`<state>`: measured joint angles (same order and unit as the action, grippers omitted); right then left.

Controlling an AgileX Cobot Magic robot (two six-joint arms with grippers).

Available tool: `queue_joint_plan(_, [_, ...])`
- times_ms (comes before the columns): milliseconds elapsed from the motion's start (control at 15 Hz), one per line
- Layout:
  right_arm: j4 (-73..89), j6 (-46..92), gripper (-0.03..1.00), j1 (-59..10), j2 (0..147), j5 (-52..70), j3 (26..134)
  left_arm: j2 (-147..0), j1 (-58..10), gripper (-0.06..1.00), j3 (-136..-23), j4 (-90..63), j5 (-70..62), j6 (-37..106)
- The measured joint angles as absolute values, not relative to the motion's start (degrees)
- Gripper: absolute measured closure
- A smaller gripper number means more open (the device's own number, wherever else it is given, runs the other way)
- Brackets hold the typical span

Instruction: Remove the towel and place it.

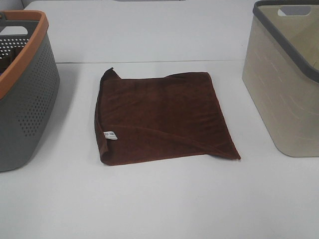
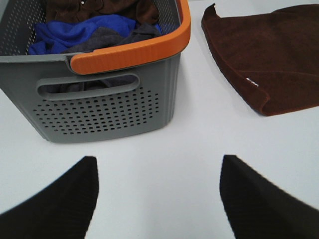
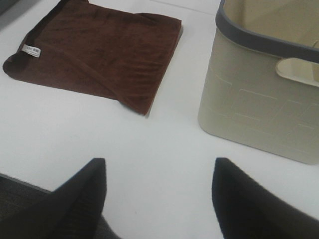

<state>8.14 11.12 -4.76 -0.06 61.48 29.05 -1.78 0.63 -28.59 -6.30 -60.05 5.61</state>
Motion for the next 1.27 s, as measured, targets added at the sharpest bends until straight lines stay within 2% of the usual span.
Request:
queue_joint_plan(333, [8.1, 11.1, 0.37, -4.4, -0.3, 61.5, 29.0, 0.2, 0.6, 0.28, -28.6, -6.2, -60.0, 5.6])
queue_joint_plan(600, [8.1, 11.1, 0.37, 0.3, -0.3, 61.5, 29.0, 0.2, 0.6, 0.28, -28.6, -6.2, -60.0, 5.6])
queue_joint_plan(1267, [8.1, 11.1, 0.37, 0.4, -0.3, 61.5, 29.0, 0.2, 0.6, 0.28, -28.6, -6.2, -60.0, 5.6])
